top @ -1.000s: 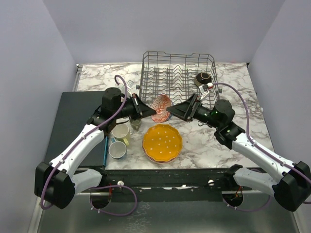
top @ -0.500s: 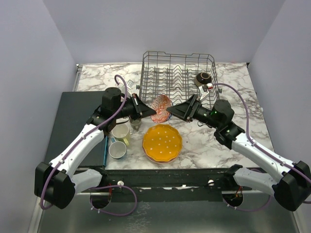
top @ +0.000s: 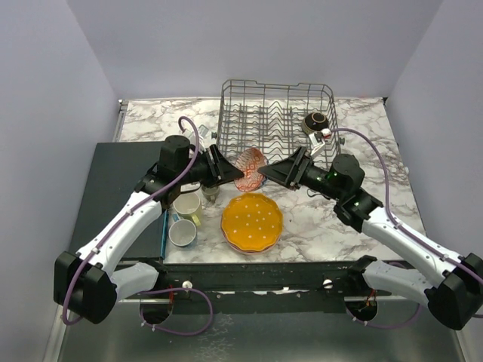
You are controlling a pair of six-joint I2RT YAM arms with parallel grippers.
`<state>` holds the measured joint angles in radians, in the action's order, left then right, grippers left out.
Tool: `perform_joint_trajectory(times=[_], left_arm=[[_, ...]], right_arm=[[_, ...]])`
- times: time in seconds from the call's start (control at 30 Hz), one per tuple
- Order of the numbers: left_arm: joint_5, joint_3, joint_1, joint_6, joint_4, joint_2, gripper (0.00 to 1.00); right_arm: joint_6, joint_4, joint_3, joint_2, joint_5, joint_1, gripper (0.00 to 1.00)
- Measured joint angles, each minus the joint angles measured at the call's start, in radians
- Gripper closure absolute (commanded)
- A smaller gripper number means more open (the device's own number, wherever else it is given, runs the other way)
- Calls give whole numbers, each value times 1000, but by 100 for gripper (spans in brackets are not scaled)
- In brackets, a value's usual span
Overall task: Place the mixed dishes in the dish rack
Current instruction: Turn the bowl upside down on the dish rack.
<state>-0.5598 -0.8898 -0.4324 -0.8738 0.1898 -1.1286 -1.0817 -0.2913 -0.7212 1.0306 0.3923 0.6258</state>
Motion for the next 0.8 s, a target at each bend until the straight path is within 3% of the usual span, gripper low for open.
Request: perform_joint_trajectory(times=[0.23, 0.8], left_arm=[[47, -63, 0, 53, 67, 3, 38], [114, -139, 0, 172, 220, 32, 34]], right_arm=[[90, 156, -95, -31, -91, 3, 61], [391, 555, -356, 40, -342, 3, 62]])
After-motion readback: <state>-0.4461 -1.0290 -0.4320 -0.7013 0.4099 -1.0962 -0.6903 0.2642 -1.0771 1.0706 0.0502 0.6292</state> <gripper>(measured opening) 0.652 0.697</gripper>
